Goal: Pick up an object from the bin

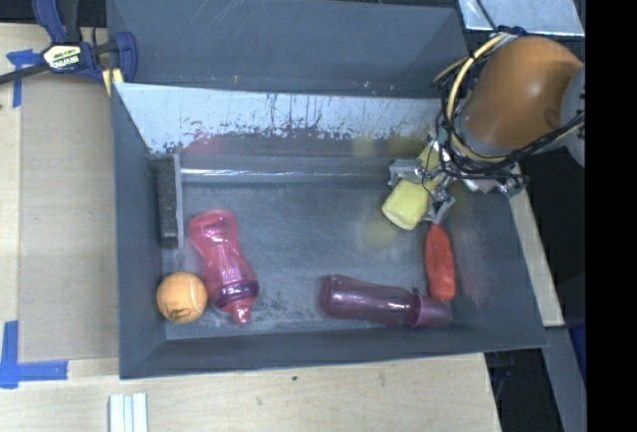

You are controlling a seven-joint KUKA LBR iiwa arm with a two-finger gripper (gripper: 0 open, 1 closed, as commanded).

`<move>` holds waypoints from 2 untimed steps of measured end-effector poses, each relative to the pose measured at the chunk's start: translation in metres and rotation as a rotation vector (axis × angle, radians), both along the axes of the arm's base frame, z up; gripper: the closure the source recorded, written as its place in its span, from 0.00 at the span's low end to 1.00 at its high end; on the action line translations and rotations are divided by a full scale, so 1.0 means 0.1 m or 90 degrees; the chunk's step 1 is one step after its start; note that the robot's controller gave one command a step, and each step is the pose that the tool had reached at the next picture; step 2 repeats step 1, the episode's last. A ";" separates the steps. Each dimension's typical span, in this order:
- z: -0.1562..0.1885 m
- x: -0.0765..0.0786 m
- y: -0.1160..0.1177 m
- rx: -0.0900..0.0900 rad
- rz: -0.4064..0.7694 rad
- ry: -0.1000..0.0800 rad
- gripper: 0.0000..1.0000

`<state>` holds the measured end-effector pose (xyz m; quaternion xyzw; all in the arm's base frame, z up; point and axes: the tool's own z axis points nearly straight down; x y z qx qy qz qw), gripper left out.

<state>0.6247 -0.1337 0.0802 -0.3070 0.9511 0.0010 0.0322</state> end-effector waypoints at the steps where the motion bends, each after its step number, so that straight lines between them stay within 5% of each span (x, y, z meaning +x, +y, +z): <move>1: 0.34 -0.02 -0.02 -0.001 -0.003 0.004 1.00; 2: 0.34 -0.02 -0.02 -0.001 -0.003 0.004 1.00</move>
Offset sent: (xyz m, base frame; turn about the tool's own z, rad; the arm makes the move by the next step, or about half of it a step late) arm -0.0021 -0.0021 0.0287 0.0035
